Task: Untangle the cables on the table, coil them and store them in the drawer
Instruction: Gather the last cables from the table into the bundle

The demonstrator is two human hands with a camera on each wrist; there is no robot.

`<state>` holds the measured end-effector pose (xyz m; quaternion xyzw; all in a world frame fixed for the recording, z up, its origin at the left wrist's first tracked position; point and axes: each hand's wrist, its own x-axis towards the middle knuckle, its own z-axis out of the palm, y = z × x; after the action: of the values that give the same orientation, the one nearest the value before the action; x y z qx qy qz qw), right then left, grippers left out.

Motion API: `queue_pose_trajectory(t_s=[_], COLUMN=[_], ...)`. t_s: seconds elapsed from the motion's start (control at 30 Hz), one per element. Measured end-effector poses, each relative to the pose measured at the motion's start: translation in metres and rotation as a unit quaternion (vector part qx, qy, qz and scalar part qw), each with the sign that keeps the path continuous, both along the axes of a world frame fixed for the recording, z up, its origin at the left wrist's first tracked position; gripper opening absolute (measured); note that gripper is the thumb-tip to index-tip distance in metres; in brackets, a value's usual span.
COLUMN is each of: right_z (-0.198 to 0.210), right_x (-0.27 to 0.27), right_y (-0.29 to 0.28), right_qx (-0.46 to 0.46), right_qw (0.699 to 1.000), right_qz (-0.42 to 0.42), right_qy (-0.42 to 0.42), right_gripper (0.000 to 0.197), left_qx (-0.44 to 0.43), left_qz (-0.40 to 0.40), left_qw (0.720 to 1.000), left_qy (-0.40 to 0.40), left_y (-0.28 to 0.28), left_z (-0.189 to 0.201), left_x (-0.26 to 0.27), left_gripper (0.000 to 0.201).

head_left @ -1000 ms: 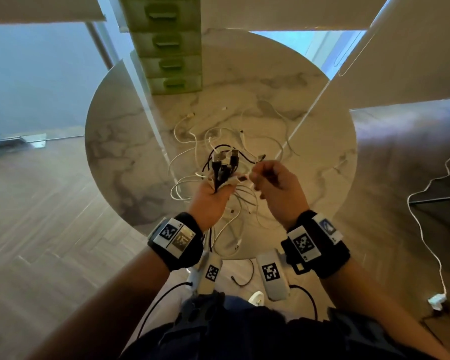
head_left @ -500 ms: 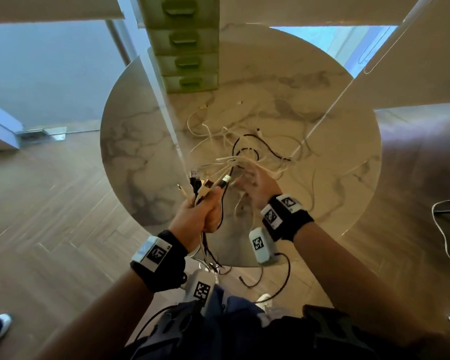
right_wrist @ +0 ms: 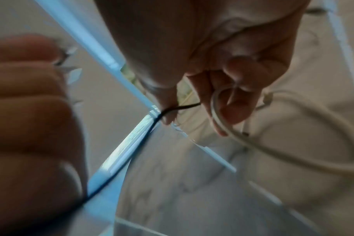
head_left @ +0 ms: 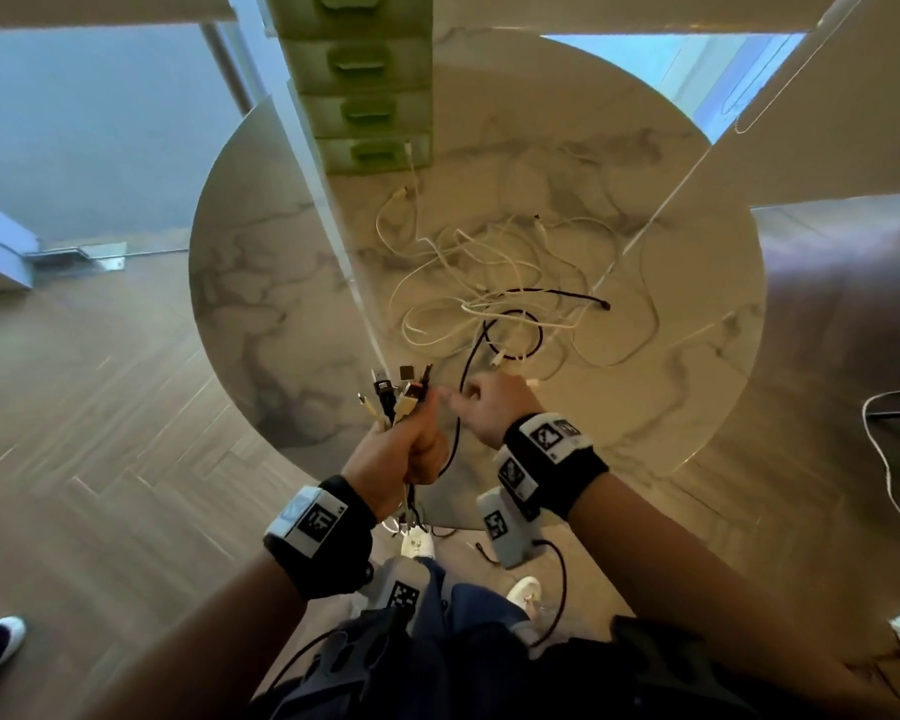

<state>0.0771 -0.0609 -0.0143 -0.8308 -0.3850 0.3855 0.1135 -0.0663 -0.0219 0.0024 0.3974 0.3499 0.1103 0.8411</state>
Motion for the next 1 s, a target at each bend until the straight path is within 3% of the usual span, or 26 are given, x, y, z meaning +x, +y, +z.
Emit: queue_pose_trajectory(t_s=[0.1, 0.2, 0.27, 0.43, 0.53, 0.57, 0.63, 0.7, 0.73, 0.87, 1.0], right_z=[-0.007, -0.004, 0.006, 0.028, 0.023, 0.022, 0.026, 0.029, 0.03, 0.033, 0.034], right_x=[0.006, 0.015, 0.017, 0.007, 0.009, 0.011, 0.016, 0.02, 0.021, 0.012, 0.003], right_y=[0.003, -0.014, -0.033, -0.079, -0.098, -0.101, -0.099, -0.087, -0.079, -0.056, -0.073], right_qx=[-0.005, 0.022, 0.065, 0.203, 0.145, 0.118, 0.128, 0.176, 0.179, 0.169, 0.228], right_qw=[0.998, 1.0, 0.998, 0.978, 0.986, 0.99, 0.986, 0.951, 0.941, 0.954, 0.946], right_qz=[-0.007, -0.01, -0.014, 0.047, 0.086, 0.068, -0.051, -0.177, -0.2, -0.138, -0.151], right_qy=[0.057, 0.006, -0.019, 0.002, 0.008, 0.023, 0.093, 0.184, 0.206, 0.206, 0.176], right_gripper=[0.035, 0.023, 0.022, 0.02, 0.027, 0.034, 0.039, 0.027, 0.021, 0.018, 0.024], left_qx=[-0.005, 0.021, 0.027, -0.01, -0.034, -0.033, -0.023, -0.009, -0.003, 0.021, -0.035], left_qz=[-0.013, 0.041, 0.073, 0.04, 0.05, 0.052, 0.049, 0.04, 0.037, 0.043, 0.074], left_qw=[0.999, 0.994, 0.99, 0.991, 0.993, 0.993, 0.994, 0.995, 0.995, 0.99, 0.991], left_qy=[0.038, 0.099, 0.122, 0.131, 0.103, 0.096, 0.091, 0.094, 0.097, 0.13, 0.109], left_y=[-0.003, 0.001, 0.004, 0.008, 0.008, 0.006, 0.003, -0.002, -0.004, -0.012, 0.0], left_z=[0.001, -0.005, -0.01, -0.016, -0.02, -0.02, -0.019, -0.02, -0.021, -0.023, -0.023], left_x=[0.007, 0.017, 0.026, 0.047, 0.052, 0.052, 0.051, 0.05, 0.05, 0.056, 0.058], left_gripper=[0.056, 0.049, 0.042, 0.032, 0.024, 0.021, 0.015, 0.013, 0.013, 0.009, 0.016])
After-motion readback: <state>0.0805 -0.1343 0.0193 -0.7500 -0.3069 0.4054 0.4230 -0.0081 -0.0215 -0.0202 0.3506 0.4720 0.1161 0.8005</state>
